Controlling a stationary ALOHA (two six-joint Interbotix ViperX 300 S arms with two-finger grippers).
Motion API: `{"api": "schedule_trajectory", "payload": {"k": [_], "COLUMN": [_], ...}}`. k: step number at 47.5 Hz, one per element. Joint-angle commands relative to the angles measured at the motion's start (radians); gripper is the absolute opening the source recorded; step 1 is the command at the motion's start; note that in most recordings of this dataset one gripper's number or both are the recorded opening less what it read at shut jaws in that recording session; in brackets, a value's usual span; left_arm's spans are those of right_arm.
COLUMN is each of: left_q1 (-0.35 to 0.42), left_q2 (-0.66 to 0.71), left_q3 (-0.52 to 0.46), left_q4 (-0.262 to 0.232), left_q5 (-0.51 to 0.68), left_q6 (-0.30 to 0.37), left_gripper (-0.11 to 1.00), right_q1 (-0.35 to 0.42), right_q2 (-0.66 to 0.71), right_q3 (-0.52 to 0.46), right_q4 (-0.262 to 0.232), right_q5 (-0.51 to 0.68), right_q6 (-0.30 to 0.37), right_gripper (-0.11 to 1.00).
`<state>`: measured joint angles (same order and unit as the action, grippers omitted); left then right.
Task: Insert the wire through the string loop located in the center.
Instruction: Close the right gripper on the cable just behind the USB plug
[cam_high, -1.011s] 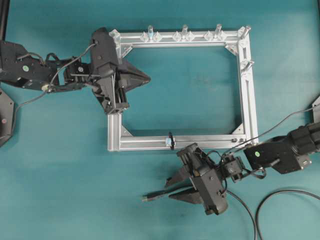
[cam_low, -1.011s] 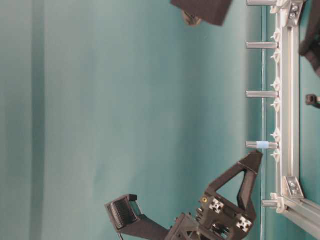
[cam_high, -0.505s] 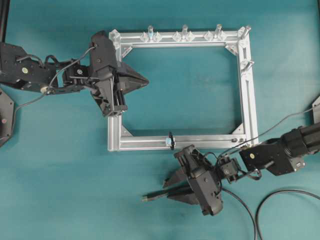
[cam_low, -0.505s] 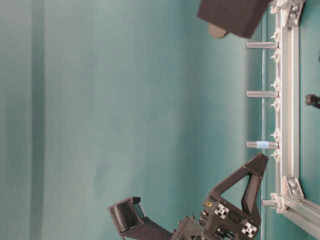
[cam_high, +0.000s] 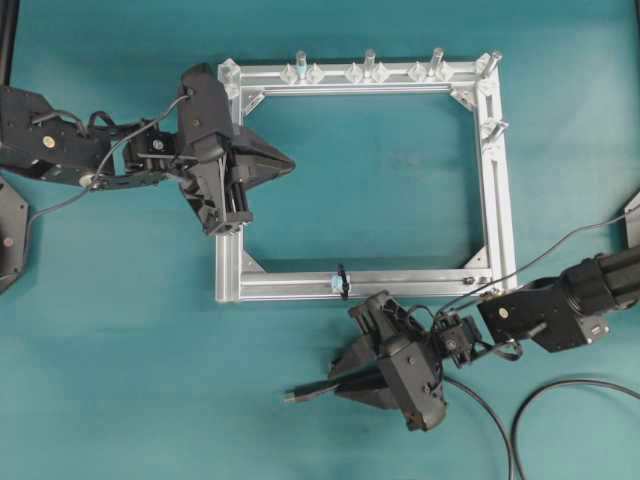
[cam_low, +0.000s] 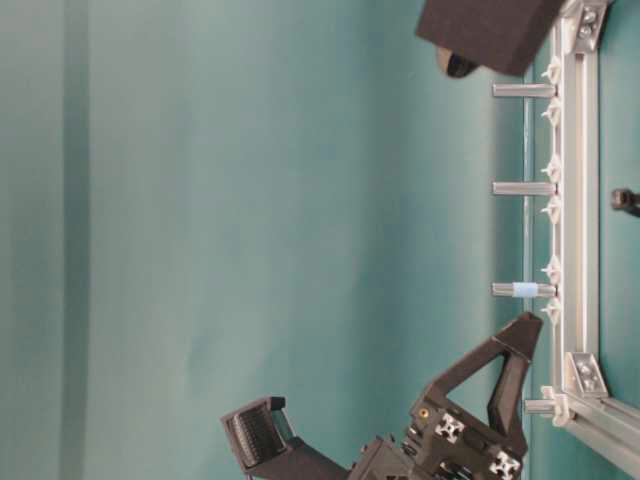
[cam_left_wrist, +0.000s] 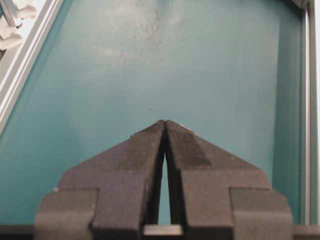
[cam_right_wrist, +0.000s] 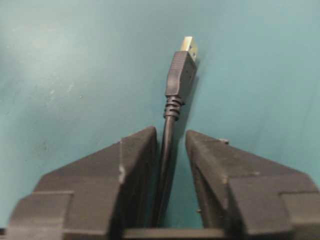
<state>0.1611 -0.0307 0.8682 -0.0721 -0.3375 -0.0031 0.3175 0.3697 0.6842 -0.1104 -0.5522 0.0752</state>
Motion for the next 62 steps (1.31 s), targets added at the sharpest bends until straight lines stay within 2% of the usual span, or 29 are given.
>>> {"api": "schedule_trajectory", "payload": {"k": [1,5,8,17,32,62], "left_q1": [-0.002,-0.002,0.000,-0.002,0.000,-0.002], "left_q2": [-0.025,-0.023,-0.025,-0.023,-0.023,-0.025], "left_q3": [-0.008,-0.008,-0.008,-0.008,-0.008,-0.008], "left_q4": [0.003,0.005,0.003,0.005,0.003,0.003], "left_q5": [-0.006,-0.006,-0.005,-0.005,-0.005,-0.006], "left_q6": [-0.002,-0.002,-0.002,-0.002,-0.002,-0.002], "left_gripper": [0.00,0.00,0.00,0.00,0.00,0.00], "right_q1": [0.005,0.005,0.005,0.008,0.006,0.008], "right_q2": [-0.015,-0.015,-0.015,-0.015,-0.015,-0.084], "right_q3": [-0.012,-0.012,-0.014,-0.014,-0.015,0.000], "right_q4": [-0.002,-0.002,-0.002,-0.002,-0.002,-0.002], "right_q5": [0.005,0.020,0.037,0.046,0.046,0.074], "right_q6": [-0.002,-0.002,0.000,0.008,0.075,0.075], "right_gripper": [0.33,0.14,0.07,0.07,0.07,0.07]}}
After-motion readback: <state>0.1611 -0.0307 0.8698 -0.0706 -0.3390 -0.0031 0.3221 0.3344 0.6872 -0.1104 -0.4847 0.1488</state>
